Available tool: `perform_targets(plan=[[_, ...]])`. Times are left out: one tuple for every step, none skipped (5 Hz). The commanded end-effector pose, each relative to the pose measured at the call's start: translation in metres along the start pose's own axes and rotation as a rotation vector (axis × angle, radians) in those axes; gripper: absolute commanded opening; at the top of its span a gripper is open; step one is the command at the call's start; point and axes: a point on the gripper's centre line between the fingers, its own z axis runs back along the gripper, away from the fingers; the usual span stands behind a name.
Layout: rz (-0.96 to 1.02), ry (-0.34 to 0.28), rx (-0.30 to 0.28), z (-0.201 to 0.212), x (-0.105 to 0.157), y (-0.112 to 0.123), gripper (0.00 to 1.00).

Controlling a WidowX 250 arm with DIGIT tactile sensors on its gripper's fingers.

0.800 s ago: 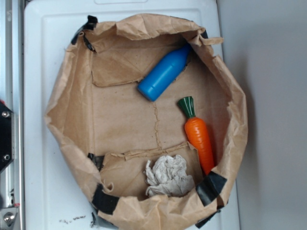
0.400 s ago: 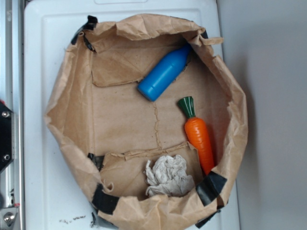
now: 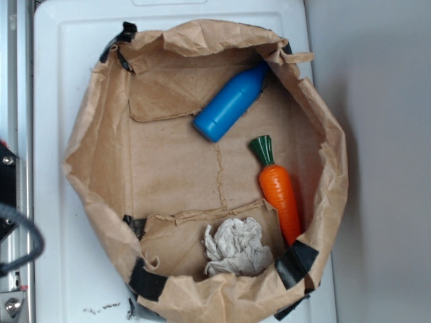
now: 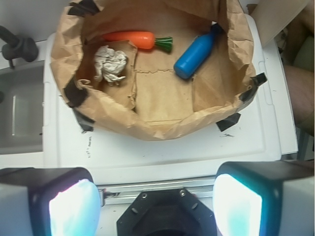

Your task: Grab the blue bottle.

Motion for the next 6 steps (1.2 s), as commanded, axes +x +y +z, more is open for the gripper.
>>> perform_targets(plan=[[0.020,0.017,0.016,-0.015,0.008,0.002,1.00],[0.007,0.036,0.051,-0.016,0.012,-0.019,1.00],[0.007,0.036,0.051,-0.016,0.012,-0.019,1.00],[0.007,0.036,0.051,-0.016,0.012,-0.019,1.00],[0.007,0.036,0.051,-0.016,0.012,-0.019,1.00],[0.007,0.036,0.051,-0.016,0.012,-0.019,1.00]])
